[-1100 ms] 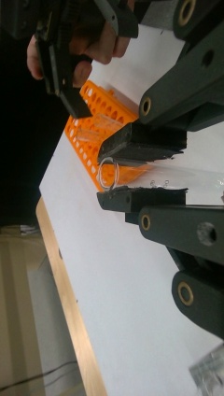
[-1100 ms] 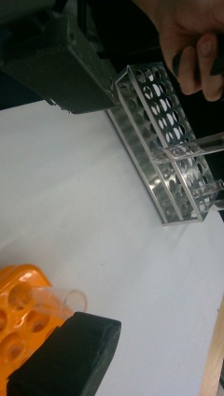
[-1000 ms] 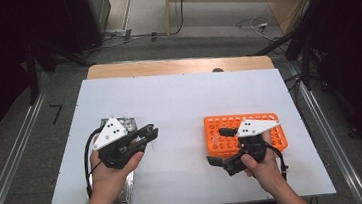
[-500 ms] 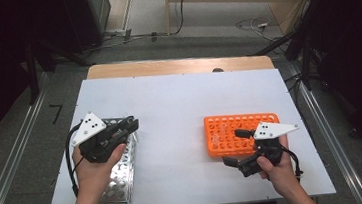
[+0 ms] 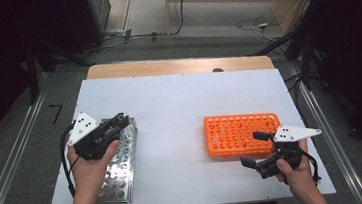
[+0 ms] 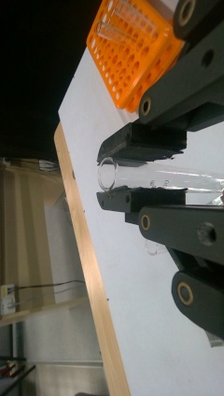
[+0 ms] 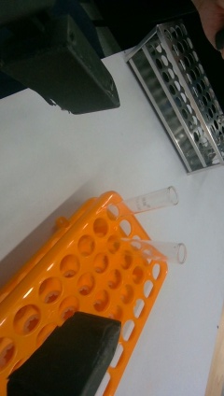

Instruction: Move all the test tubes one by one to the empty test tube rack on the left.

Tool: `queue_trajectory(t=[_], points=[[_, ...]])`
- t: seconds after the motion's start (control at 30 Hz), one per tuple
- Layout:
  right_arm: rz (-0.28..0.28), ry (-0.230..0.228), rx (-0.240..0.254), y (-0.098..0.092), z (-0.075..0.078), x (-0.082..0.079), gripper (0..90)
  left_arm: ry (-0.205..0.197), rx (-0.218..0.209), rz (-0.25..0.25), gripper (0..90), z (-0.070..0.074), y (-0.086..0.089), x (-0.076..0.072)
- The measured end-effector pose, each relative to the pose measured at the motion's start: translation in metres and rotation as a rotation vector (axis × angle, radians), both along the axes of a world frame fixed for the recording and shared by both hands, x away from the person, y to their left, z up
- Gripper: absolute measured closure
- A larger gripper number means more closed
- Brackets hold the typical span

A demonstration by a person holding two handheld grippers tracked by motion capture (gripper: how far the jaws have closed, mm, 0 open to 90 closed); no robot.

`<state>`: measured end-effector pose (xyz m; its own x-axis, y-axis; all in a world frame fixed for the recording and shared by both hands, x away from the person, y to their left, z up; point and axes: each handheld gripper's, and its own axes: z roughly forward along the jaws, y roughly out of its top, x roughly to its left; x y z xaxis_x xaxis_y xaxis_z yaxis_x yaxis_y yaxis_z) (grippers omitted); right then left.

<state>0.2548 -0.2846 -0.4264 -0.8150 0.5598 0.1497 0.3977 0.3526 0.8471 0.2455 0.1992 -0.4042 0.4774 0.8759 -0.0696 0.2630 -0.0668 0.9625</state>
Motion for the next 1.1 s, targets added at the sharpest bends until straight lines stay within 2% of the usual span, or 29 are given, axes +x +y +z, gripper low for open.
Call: queue_trajectory(t=[0.27,0.63,0.7,0.9,1.0,1.1], points=[[-0.009,0.008,0.000,-0.003,-0.004,0.004,0.0,-0.016,0.011,0.052,75.9,-0.009,0.004,0.004],[-0.007,0.009,0.003,-0.003,-0.005,0.005,0.0,0.000,0.017,0.088,75.9,-0.021,0.002,0.003],[-0.009,0.009,0.003,-0.003,-0.005,0.006,0.0,0.005,0.029,0.095,75.9,-0.023,0.000,0.003],[-0.013,0.005,0.003,-0.004,-0.005,0.006,0.0,0.049,0.079,0.117,75.8,-0.029,-0.005,0.004],[-0.015,0.007,-0.002,-0.004,-0.006,0.007,0.0,0.100,0.119,0.140,75.5,-0.030,-0.008,0.004],[-0.013,0.008,-0.003,-0.003,-0.007,0.007,0.0,0.130,0.137,0.157,75.0,-0.030,-0.011,0.004]])
